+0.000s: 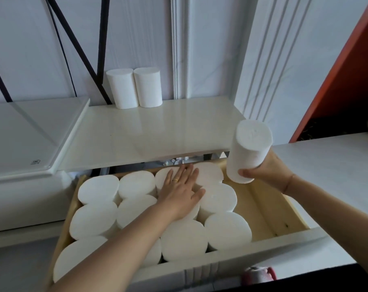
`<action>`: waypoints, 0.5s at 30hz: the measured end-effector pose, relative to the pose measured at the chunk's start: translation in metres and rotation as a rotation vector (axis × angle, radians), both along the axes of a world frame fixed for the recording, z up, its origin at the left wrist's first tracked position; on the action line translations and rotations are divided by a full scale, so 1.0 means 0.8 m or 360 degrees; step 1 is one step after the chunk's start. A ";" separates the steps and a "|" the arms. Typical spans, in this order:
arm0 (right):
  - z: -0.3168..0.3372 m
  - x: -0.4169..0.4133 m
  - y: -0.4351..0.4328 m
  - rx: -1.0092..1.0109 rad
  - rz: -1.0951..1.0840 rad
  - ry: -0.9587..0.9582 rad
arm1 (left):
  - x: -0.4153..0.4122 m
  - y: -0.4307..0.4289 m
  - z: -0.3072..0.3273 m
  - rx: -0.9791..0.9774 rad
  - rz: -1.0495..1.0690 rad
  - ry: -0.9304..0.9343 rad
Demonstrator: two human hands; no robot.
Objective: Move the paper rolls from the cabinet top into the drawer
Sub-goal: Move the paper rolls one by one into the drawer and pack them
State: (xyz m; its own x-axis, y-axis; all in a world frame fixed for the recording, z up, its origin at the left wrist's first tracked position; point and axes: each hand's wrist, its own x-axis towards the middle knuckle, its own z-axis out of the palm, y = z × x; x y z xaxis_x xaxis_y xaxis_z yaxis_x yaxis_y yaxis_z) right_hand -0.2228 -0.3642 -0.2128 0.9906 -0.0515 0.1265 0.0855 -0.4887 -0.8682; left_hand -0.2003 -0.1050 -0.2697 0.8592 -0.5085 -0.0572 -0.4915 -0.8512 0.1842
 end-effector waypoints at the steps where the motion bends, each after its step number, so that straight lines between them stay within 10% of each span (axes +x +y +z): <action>1: -0.004 -0.004 -0.003 -0.0031 0.0028 0.0012 | -0.002 0.001 -0.002 0.0028 -0.0005 -0.0007; 15: -0.052 0.004 -0.013 -0.0298 0.0380 0.0307 | -0.004 0.002 -0.014 -0.0019 0.0007 -0.0151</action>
State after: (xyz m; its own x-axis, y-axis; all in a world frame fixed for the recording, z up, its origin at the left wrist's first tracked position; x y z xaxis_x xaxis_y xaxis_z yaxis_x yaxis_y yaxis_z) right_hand -0.2196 -0.3745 -0.2540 0.9785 0.1907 -0.0784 0.0599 -0.6269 -0.7768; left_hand -0.2031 -0.1038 -0.2805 0.8625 -0.5051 0.0308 -0.5038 -0.8512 0.1473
